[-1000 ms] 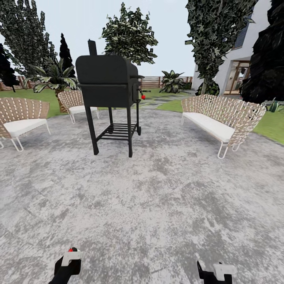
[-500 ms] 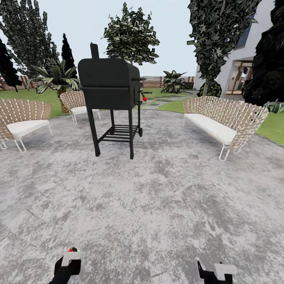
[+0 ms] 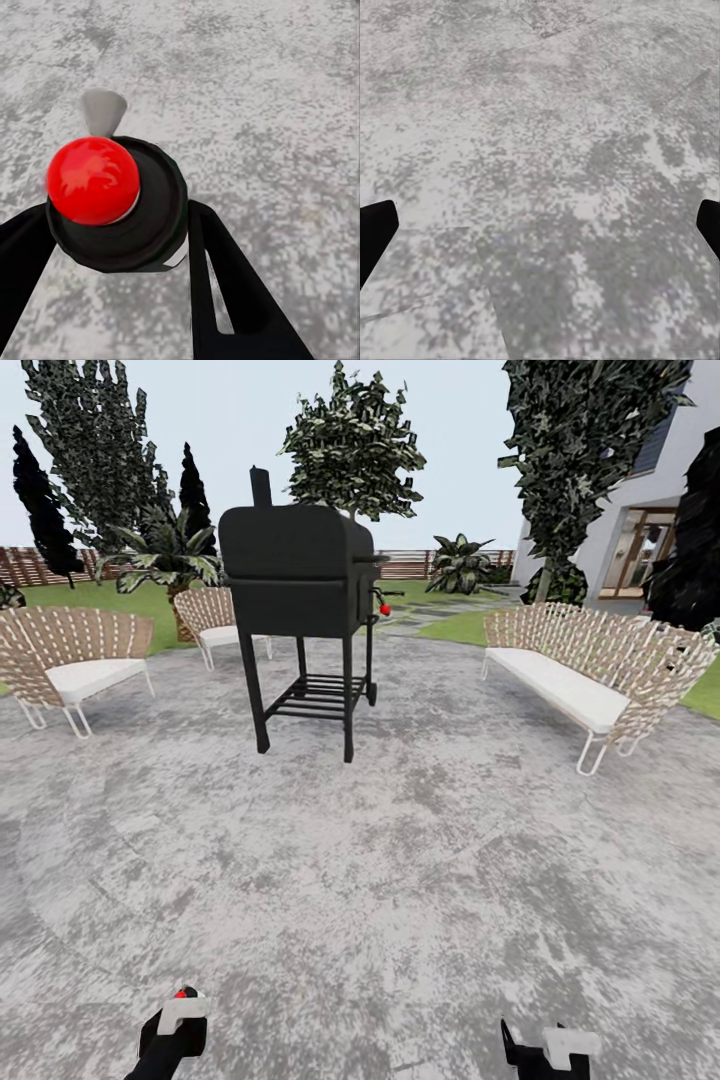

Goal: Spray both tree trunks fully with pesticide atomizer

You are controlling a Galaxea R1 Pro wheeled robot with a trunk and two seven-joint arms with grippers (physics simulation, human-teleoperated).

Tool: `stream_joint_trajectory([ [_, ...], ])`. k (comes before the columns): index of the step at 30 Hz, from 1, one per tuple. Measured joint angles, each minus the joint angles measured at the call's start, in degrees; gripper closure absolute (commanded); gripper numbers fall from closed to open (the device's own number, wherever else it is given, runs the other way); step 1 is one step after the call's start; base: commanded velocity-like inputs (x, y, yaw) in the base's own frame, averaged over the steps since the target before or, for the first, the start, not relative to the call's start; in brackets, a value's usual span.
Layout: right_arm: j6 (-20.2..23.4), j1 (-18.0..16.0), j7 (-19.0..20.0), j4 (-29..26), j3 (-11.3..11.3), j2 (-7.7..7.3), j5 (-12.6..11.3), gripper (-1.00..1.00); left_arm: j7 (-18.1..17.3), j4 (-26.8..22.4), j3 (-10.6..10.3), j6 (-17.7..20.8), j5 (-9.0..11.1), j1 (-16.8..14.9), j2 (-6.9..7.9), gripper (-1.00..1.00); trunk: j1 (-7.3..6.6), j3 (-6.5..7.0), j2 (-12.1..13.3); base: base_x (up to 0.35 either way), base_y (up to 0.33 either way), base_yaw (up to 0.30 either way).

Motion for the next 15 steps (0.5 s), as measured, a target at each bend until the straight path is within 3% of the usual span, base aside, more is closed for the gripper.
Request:
stream_joint_trajectory([
  [15, 0.09, 0.00, 0.01, 0.10, 0.11, 0.00, 0.01, -1.00, 0.34, 0.06, 0.06, -0.05, 0.07, 0.00, -0.02, 1.00, 0.00, 0.00, 0.00, 0.236, -0.184, 0.000],
])
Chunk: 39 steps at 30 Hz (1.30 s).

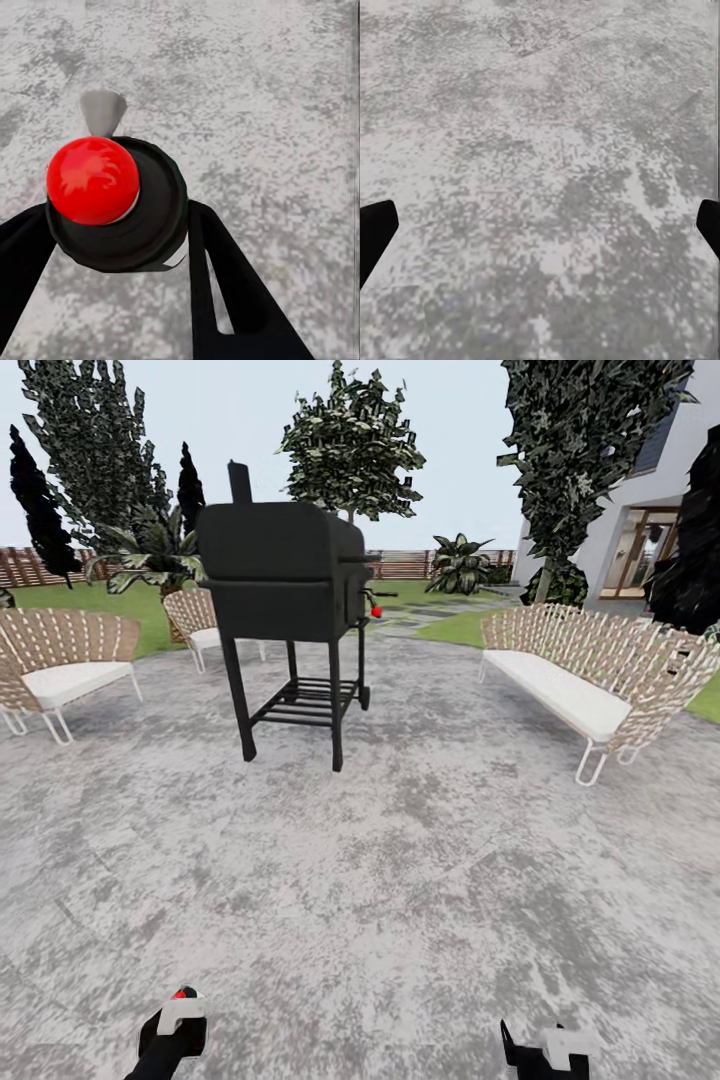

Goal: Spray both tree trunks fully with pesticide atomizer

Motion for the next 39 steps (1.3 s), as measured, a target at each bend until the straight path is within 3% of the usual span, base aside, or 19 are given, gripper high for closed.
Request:
stream_joint_trajectory([
  [39, 0.00, 0.01, 0.00, 0.02, 0.18, 0.00, 0.01, -1.00, 0.00, 0.04, 0.05, 0.09, 0.00, 0.00, 0.06, 1.00, -0.01, 0.00, 0.00, 0.237, -0.233, 0.000],
])
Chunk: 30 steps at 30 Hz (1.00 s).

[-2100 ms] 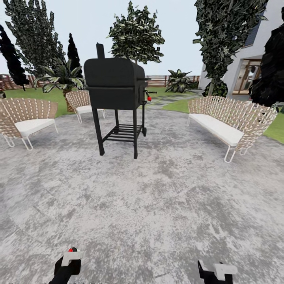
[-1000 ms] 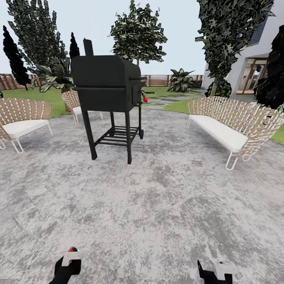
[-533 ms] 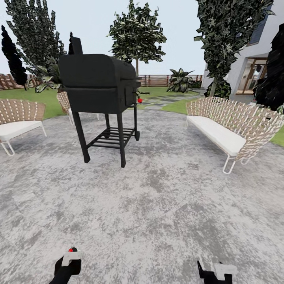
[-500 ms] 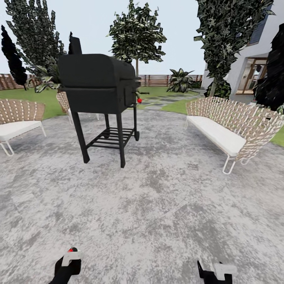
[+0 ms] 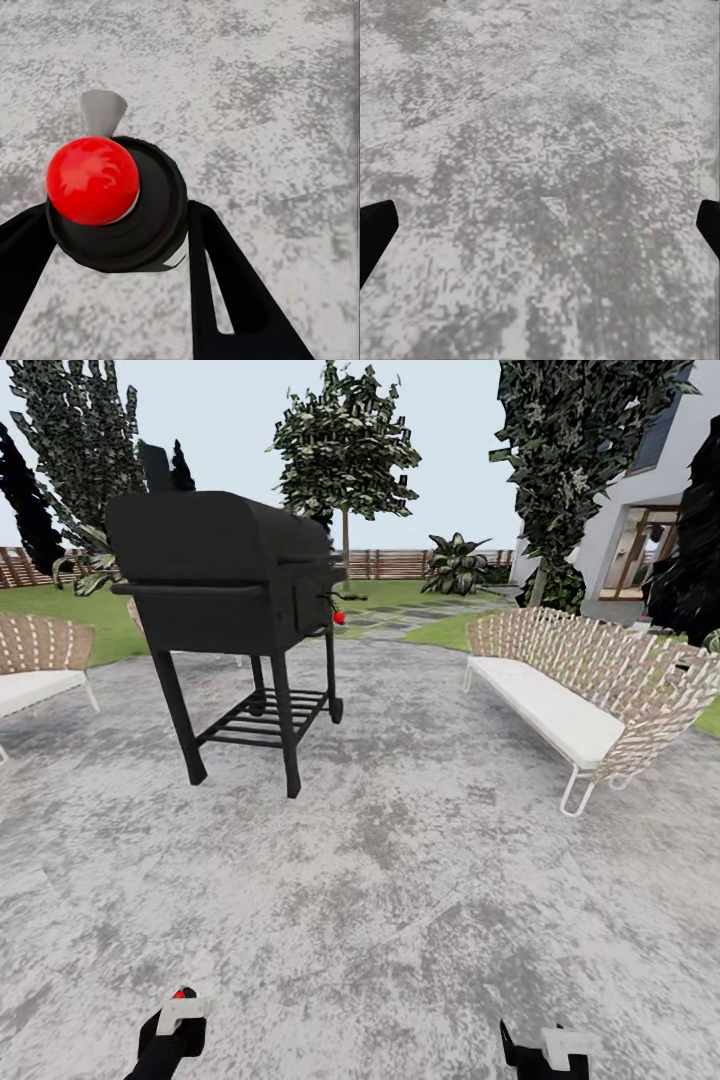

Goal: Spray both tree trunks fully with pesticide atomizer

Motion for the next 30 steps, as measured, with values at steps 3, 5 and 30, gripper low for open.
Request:
stream_joint_trajectory([
  [3, 0.00, 0.00, 0.00, 0.00, 0.00, 0.00, 0.02, -1.00, 0.01, -0.03, 0.00, 0.00, 0.00, 0.00, 0.02, 1.00, 0.00, 0.00, 0.00, 0.280, -0.213, 0.000],
  [5, 0.00, 0.00, 0.00, 0.00, 0.00, 0.00, 0.00, -1.00, 0.02, -0.01, 0.00, 0.00, 0.00, 0.00, -0.01, 1.00, 0.00, 0.00, 0.00, 0.281, -0.213, 0.000],
  [30, 0.00, 0.00, 0.07, -0.02, 0.02, 0.00, -0.02, -1.00, 0.00, 0.48, 0.02, 0.00, 0.38, 0.00, 0.03, 1.00, 0.00, 0.00, 0.00, 0.281, -0.211, 0.000],
])
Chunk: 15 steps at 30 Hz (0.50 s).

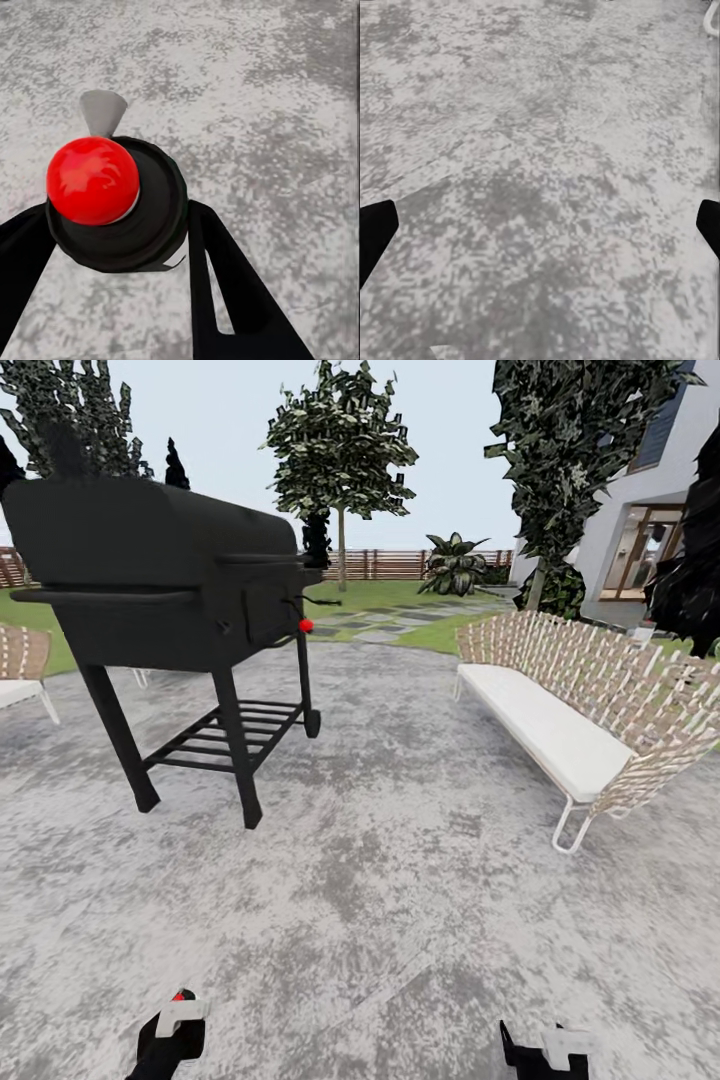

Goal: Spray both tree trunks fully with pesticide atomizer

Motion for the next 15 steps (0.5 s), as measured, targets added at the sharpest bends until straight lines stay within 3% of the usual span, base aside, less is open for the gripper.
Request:
stream_joint_trajectory([
  [15, 0.00, -0.01, 0.01, 0.19, 0.00, 0.05, 0.00, -1.00, 0.01, 0.00, 0.01, 0.00, 0.05, 0.01, 0.06, 1.00, 0.00, -0.06, 0.00, 0.295, -0.182, 0.022],
])
